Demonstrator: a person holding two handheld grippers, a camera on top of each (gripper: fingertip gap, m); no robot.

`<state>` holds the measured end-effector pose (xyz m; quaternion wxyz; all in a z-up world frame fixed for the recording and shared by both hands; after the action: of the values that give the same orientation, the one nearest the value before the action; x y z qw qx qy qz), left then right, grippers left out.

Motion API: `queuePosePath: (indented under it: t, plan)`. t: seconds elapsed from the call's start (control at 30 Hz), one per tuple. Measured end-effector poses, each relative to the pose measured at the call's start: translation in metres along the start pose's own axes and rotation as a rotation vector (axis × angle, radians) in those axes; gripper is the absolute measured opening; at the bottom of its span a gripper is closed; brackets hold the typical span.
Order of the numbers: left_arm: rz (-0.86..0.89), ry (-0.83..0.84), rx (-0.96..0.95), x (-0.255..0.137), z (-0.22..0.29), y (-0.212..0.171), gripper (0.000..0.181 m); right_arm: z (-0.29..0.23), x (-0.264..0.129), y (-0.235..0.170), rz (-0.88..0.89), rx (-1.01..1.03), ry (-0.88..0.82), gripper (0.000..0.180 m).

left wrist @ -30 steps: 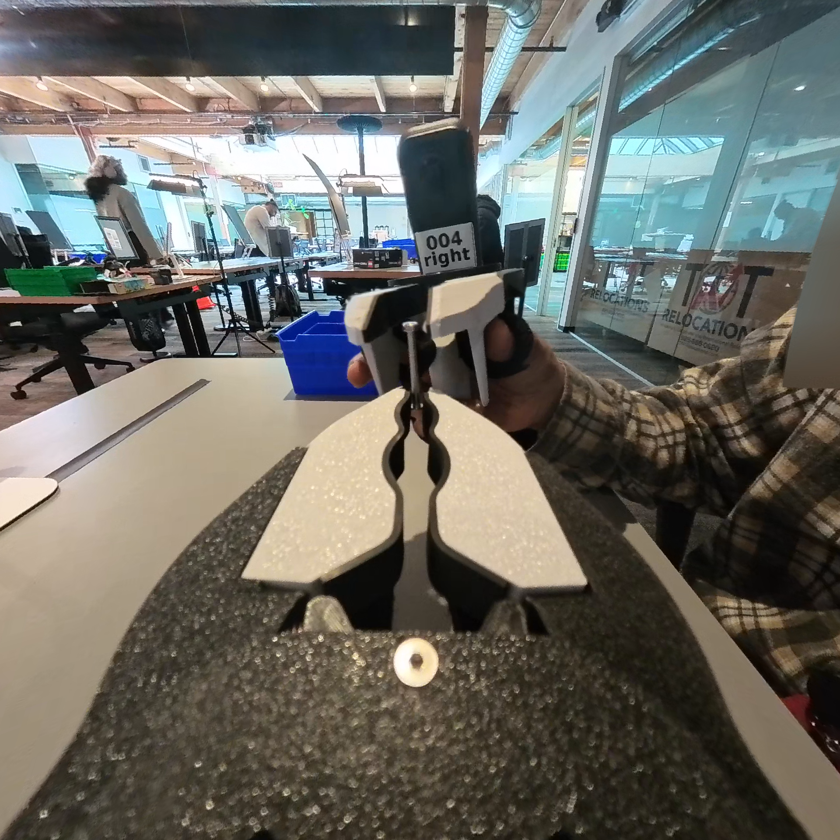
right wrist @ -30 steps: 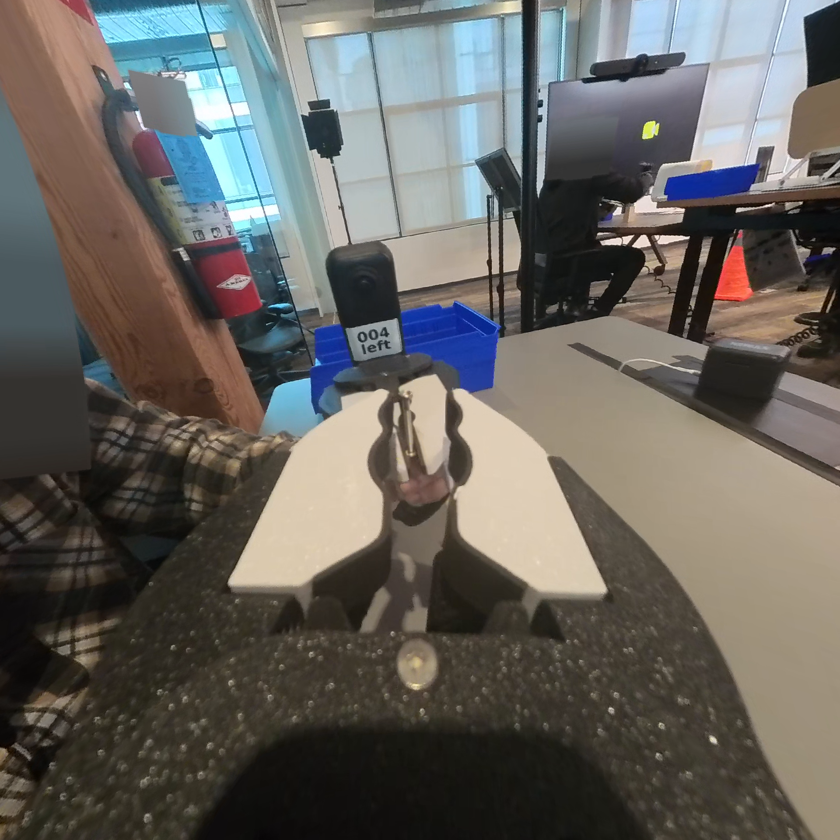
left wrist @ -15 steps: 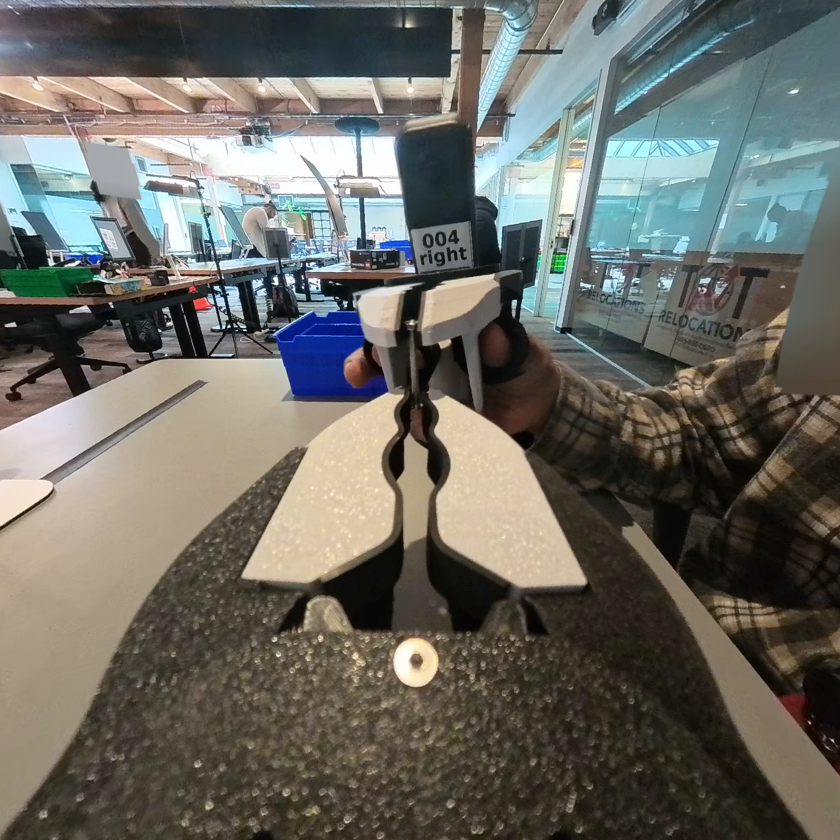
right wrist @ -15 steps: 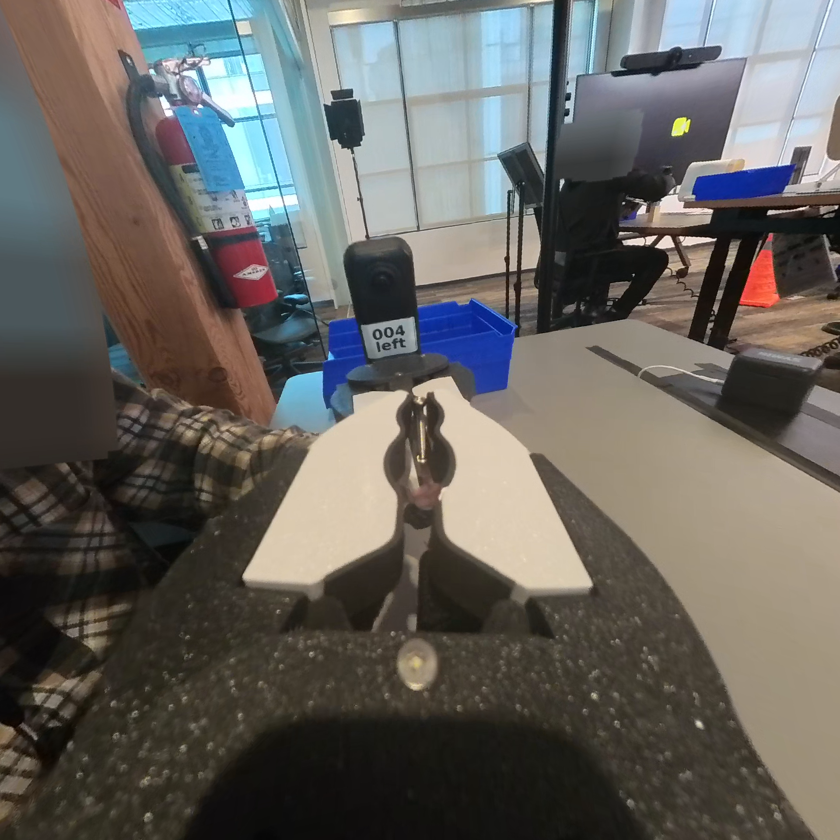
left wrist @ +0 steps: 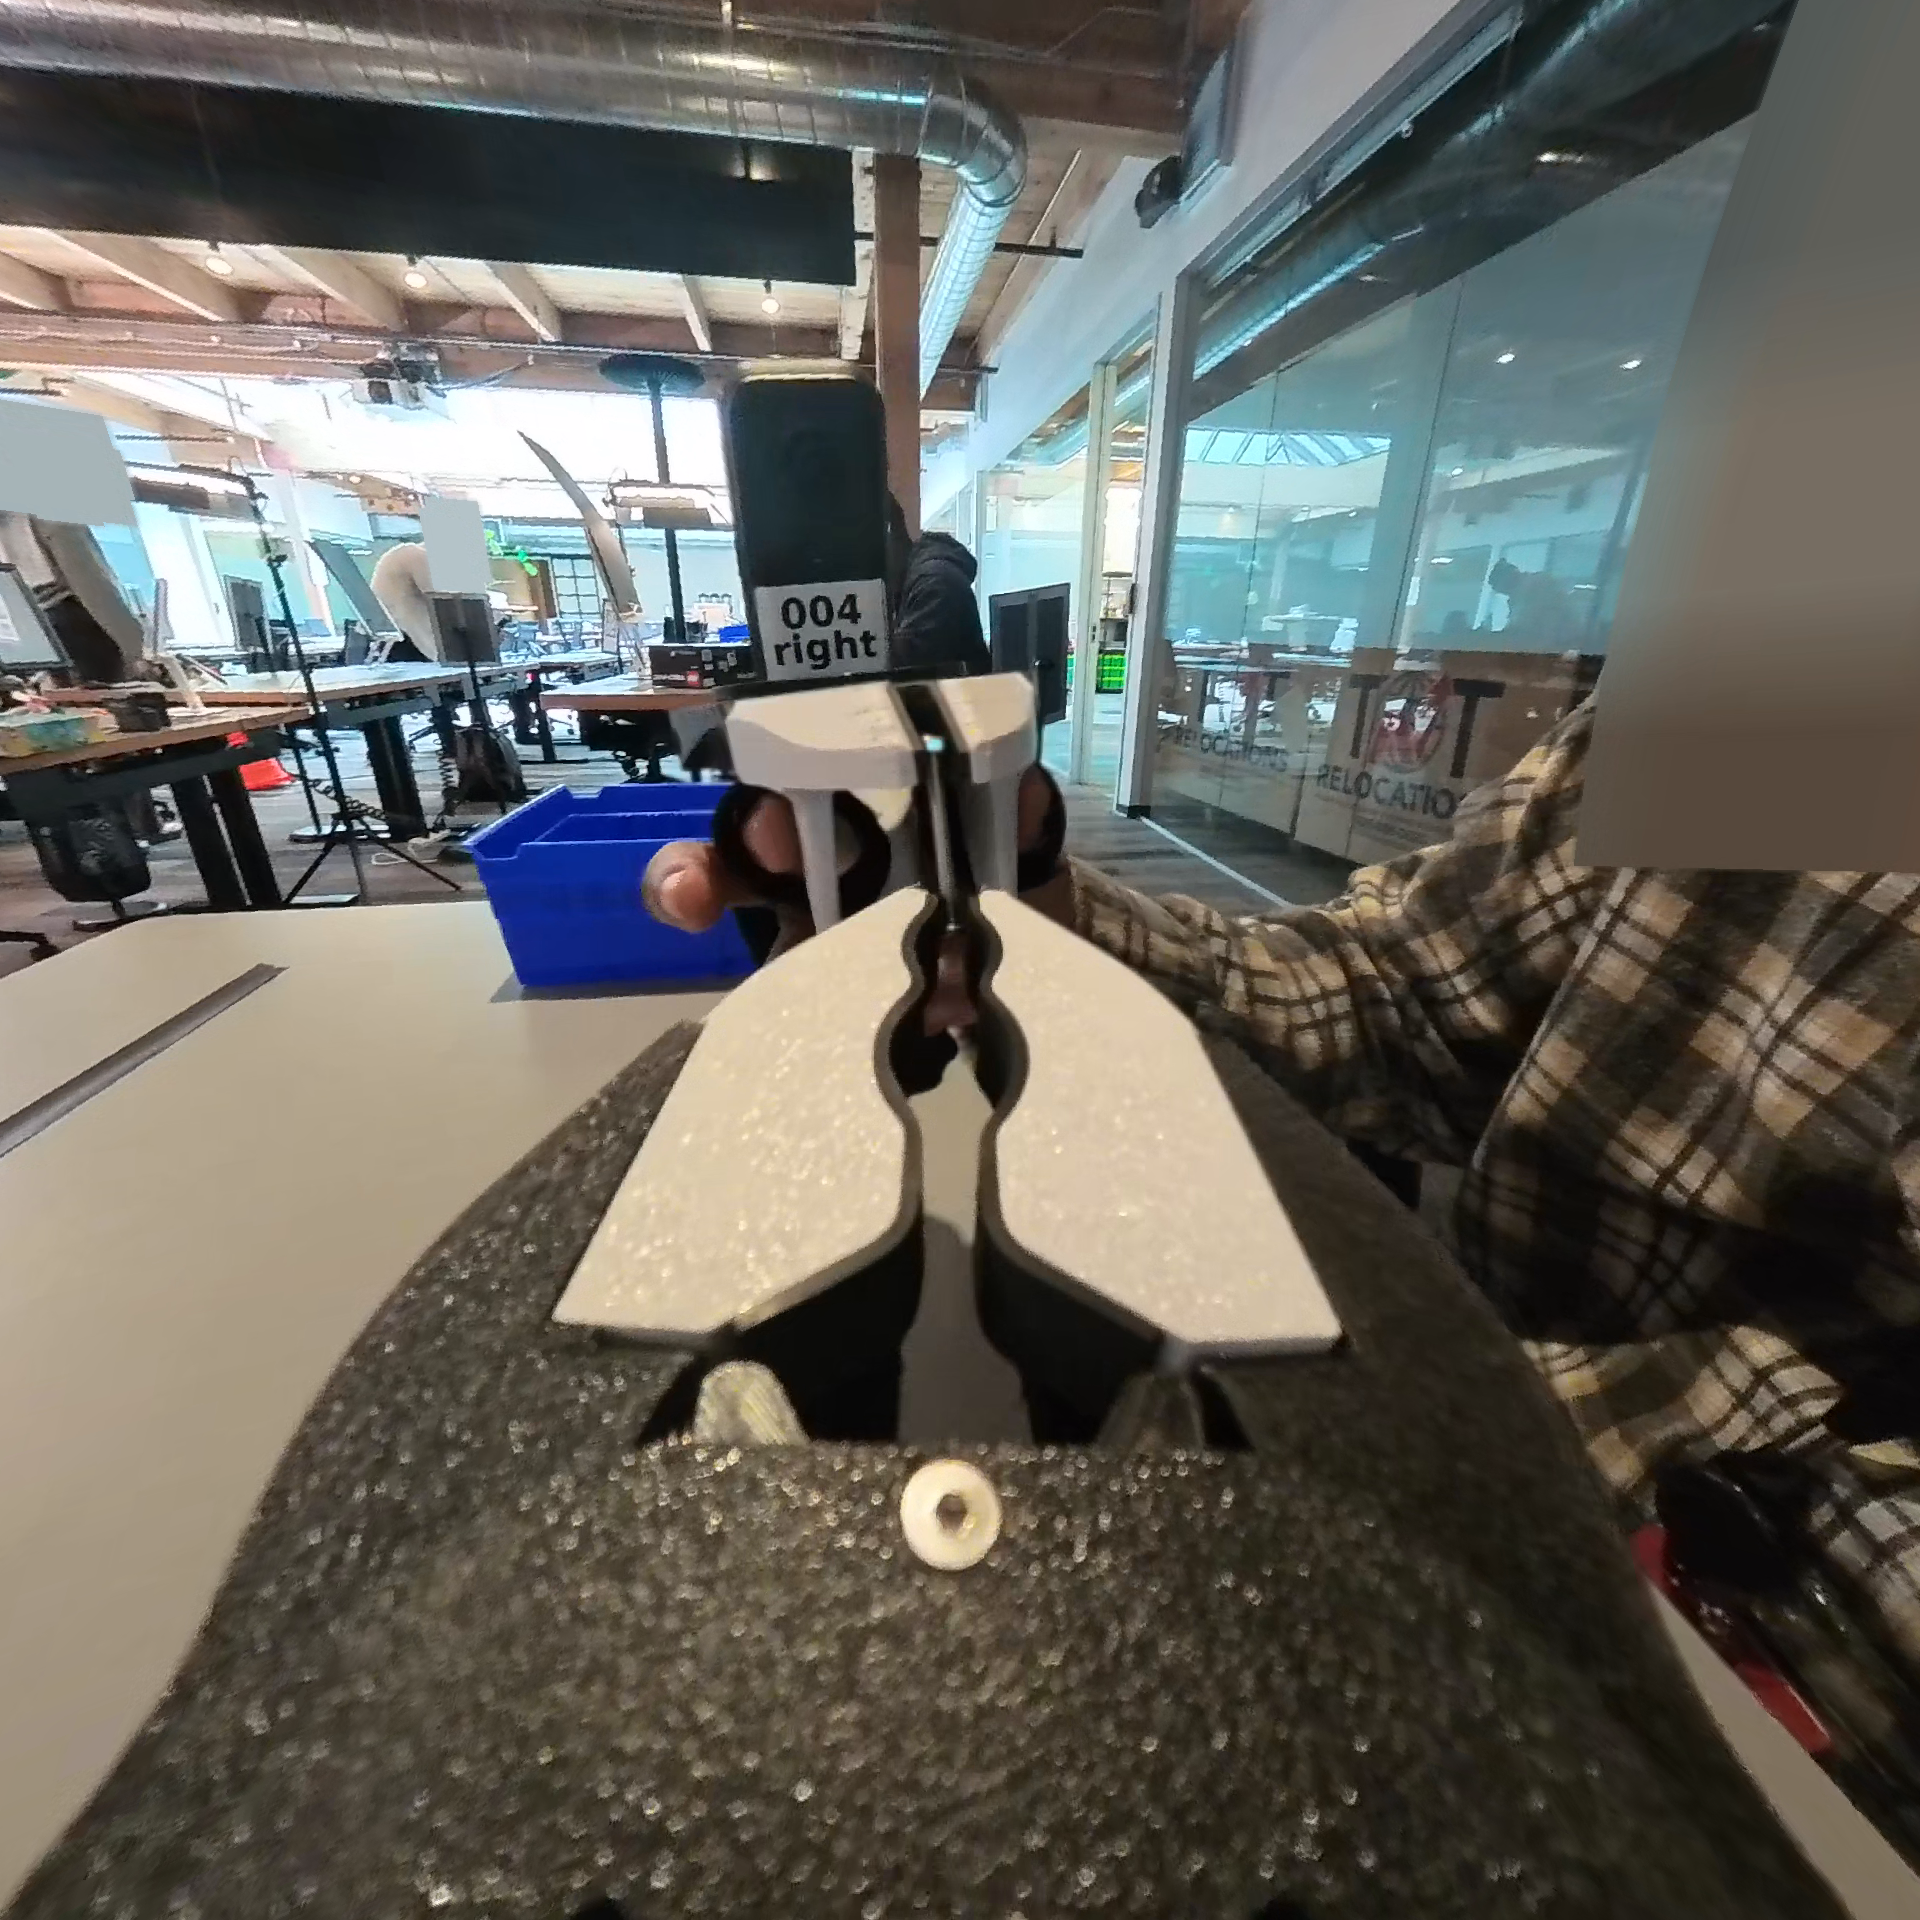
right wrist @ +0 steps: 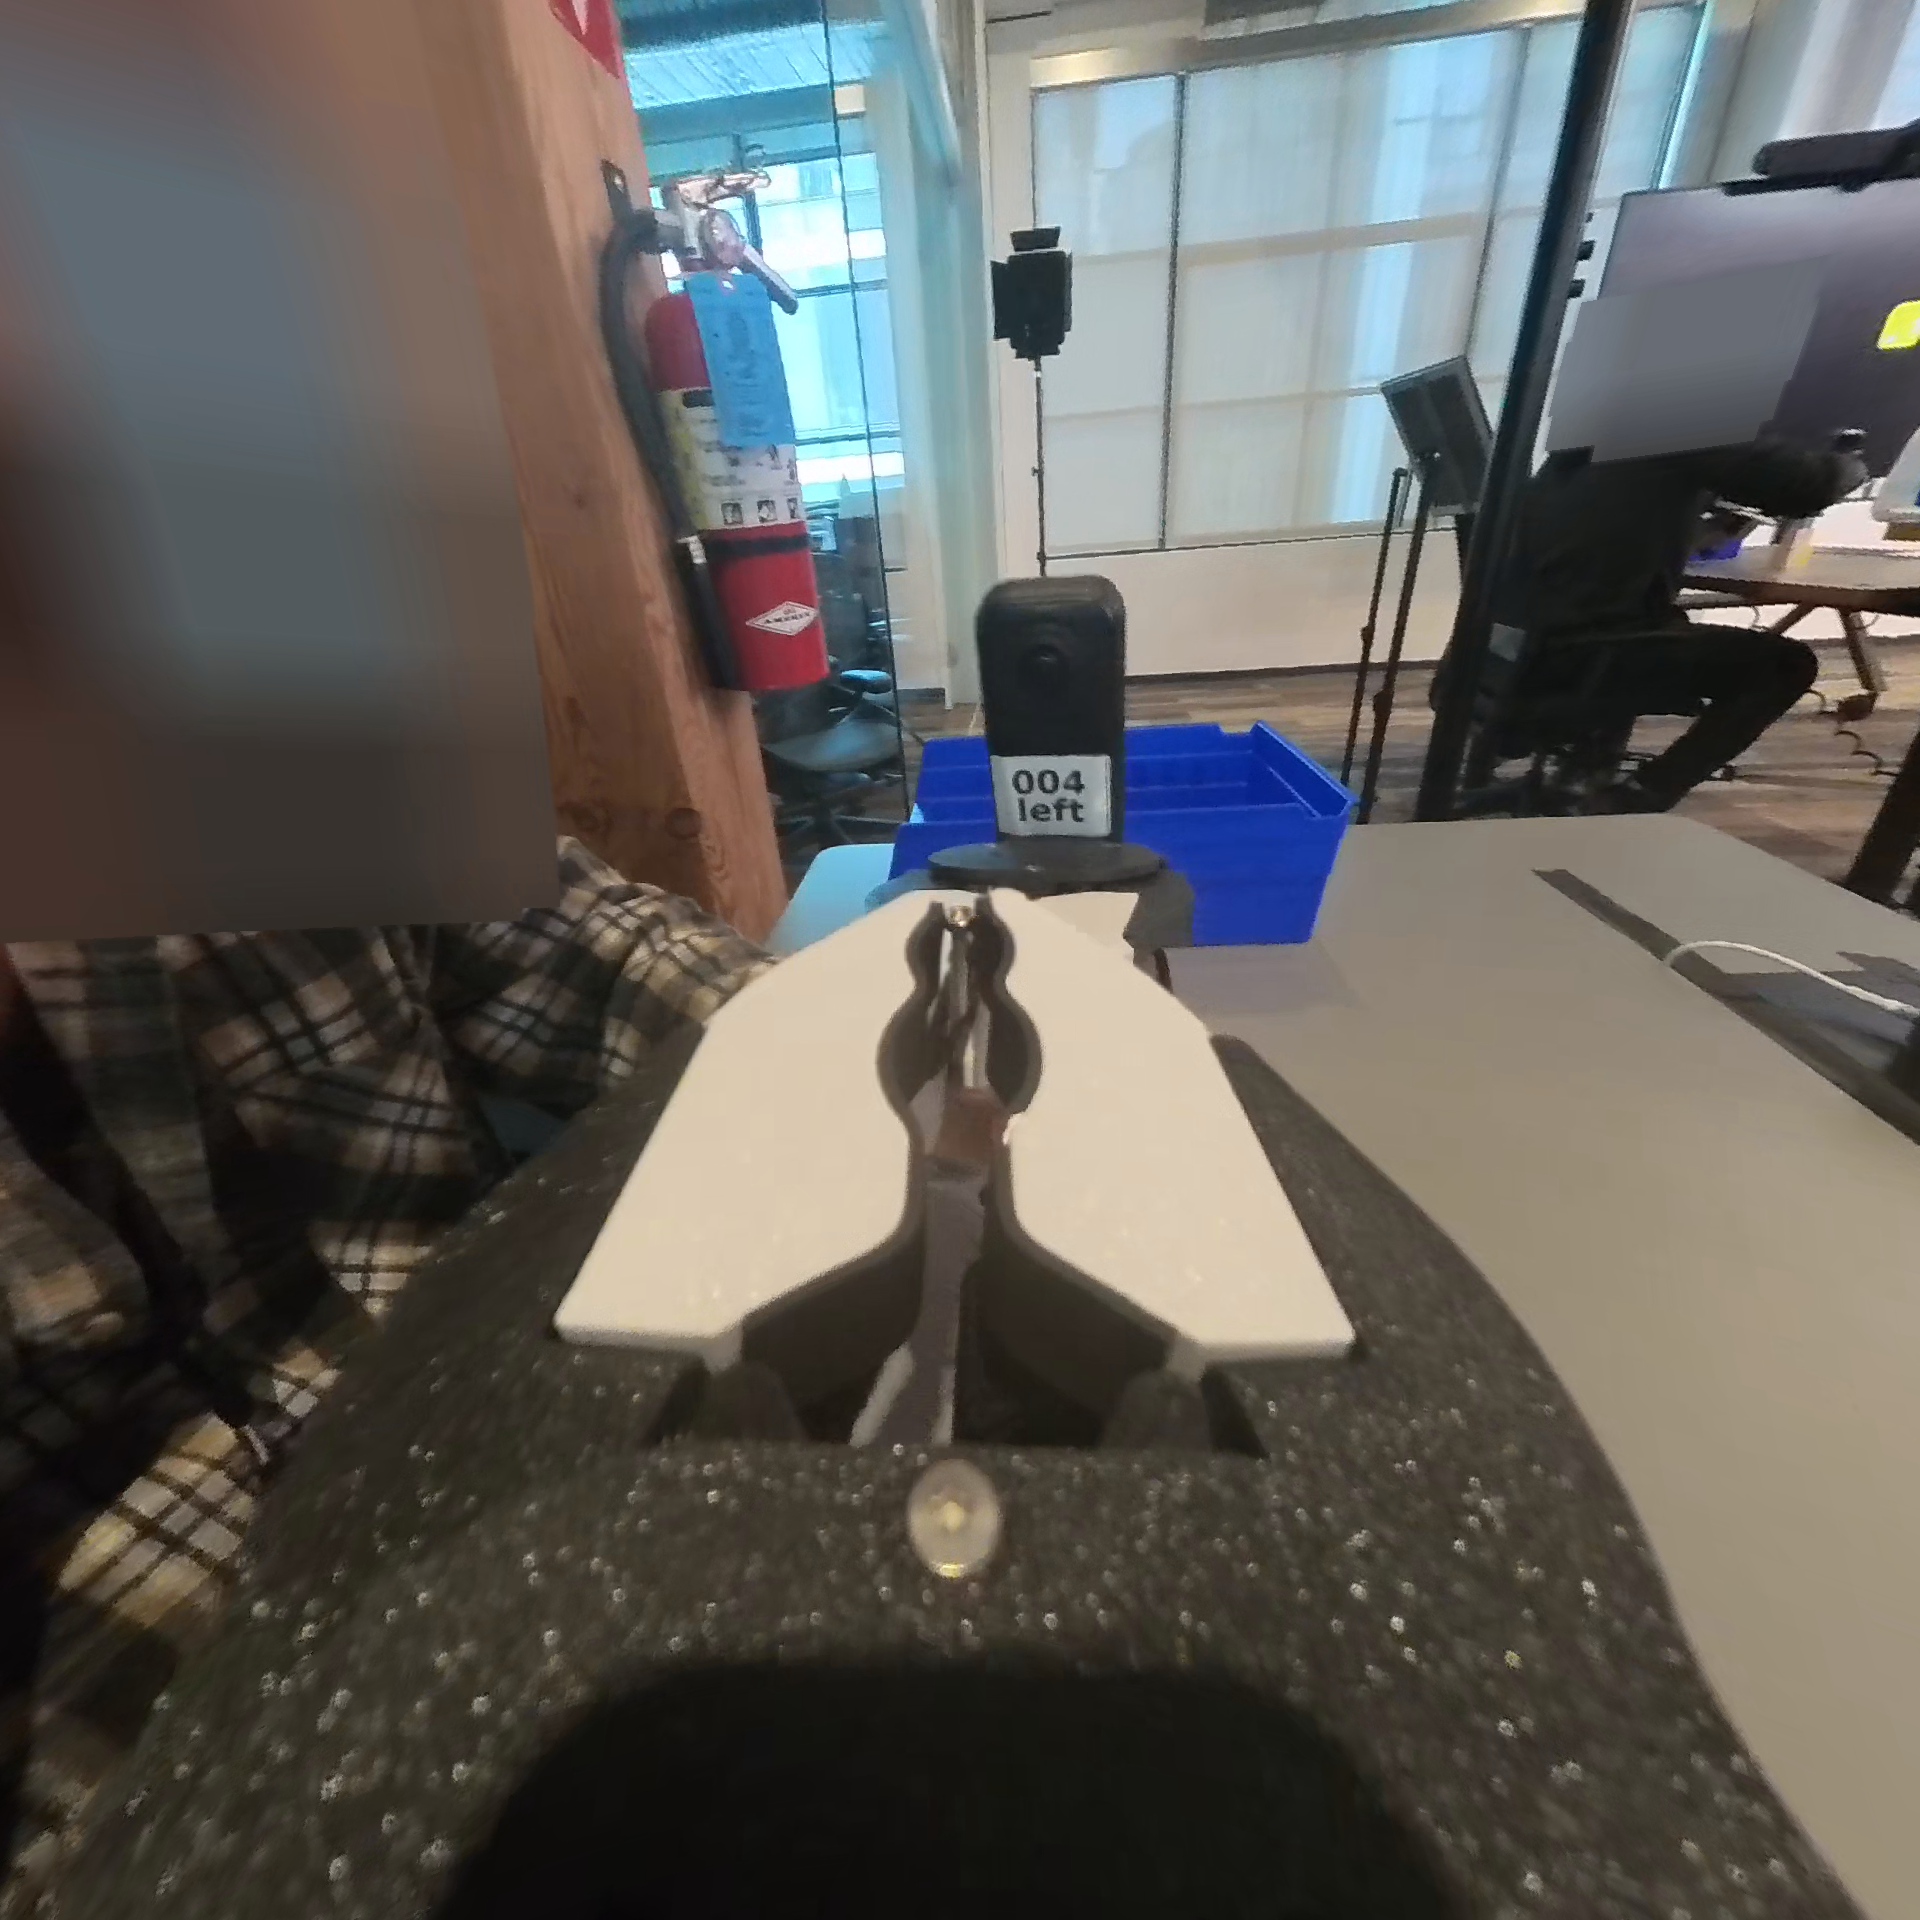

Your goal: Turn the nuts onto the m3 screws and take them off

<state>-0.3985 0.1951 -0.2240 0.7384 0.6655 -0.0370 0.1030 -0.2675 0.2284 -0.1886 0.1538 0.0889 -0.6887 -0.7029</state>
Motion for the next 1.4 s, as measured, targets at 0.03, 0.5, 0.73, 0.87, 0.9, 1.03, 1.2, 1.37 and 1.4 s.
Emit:
queuePosePath:
  t: [0.03, 0.5, 0.73, 0.87, 0.9, 1.03, 1.2, 1.37, 1.4]
  plan:
    - [0.006, -0.009, -0.008, 0.0, 0.0, 0.0, 0.003, -0.001, 0.0, 0.0, 0.009, 0.0, 0.015, 0.005]
    - [-0.021, -0.017, -0.011, 0.004, 0.001, -0.002, 0.003, 0.001, 0.004, -0.002, 0.053, 0.054, 0.061, 0.009]
    - [-0.006, -0.015, -0.001, 0.002, 0.002, 0.0, 0.003, 0.002, -0.001, 0.0, 0.047, 0.054, 0.023, 0.017]
    - [-0.005, -0.011, 0.003, 0.002, 0.002, 0.0, 0.003, 0.002, -0.004, 0.002, 0.054, 0.056, 0.019, 0.019]
    - [-0.006, -0.008, 0.003, 0.002, 0.001, 0.0, 0.003, 0.002, -0.004, 0.002, 0.055, 0.059, 0.02, 0.02]
    - [-0.004, 0.02, 0.011, 0.0, 0.0, 0.0, 0.003, 0.001, -0.001, 0.003, 0.066, 0.072, 0.003, 0.024]
    - [-0.007, 0.052, 0.022, -0.001, -0.002, 0.0, 0.003, -0.003, 0.004, 0.001, 0.049, 0.074, -0.085, 0.023]
    - [-0.011, 0.057, 0.033, -0.001, -0.001, 0.0, 0.003, -0.003, 0.011, -0.001, 0.031, 0.107, -0.069, 0.018]
    - [-0.008, 0.058, 0.033, -0.001, -0.001, 0.001, 0.003, -0.003, 0.011, -0.001, 0.032, 0.109, -0.065, 0.014]
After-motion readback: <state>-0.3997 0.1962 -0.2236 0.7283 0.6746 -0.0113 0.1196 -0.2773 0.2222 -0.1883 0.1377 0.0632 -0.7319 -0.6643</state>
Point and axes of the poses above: each gripper's, where its closed fingertips meet, x out along the fingers, y out of its top, z = x × y across the jaws, the point moved 8 cm from there along -x, back along the fingers, and after that the axes turned 6 degrees about -x, right-handed, at the moved point
